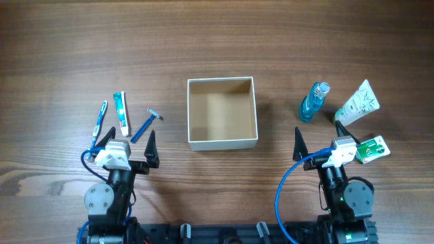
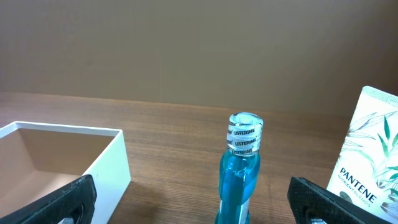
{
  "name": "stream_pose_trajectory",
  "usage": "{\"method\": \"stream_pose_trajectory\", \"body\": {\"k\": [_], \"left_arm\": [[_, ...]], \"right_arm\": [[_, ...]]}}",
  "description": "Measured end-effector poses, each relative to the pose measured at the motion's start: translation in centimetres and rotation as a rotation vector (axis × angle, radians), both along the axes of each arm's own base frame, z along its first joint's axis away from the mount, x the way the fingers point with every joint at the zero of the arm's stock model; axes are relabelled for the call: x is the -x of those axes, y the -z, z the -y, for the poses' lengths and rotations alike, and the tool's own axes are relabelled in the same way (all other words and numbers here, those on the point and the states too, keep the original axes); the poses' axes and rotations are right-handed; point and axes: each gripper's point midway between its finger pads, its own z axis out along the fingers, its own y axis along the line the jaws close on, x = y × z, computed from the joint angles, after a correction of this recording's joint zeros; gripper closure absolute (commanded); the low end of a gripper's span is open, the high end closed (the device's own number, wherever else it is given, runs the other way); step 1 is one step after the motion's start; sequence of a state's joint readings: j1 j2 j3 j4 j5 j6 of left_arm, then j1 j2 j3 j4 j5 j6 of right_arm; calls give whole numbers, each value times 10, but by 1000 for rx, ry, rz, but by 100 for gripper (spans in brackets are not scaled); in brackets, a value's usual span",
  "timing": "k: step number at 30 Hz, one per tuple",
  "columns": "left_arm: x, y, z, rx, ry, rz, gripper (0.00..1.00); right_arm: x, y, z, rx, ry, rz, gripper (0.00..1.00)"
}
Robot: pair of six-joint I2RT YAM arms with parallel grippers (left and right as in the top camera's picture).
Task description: Pack container
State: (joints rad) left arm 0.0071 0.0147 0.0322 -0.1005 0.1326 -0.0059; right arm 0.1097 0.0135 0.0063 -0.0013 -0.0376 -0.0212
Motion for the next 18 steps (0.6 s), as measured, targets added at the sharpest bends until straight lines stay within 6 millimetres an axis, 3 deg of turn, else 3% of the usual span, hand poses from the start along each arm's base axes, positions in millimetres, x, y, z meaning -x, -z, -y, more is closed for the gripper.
{"method": "stream_pose_trajectory", "body": {"k": [15, 18], "left_arm": [[0, -2, 0, 0, 0, 6, 0], [0, -5, 1, 25, 4, 17, 0]], "right_arm": [[0, 0, 0, -1, 0, 1, 0], [0, -10, 0, -33, 0, 34, 0]]}}
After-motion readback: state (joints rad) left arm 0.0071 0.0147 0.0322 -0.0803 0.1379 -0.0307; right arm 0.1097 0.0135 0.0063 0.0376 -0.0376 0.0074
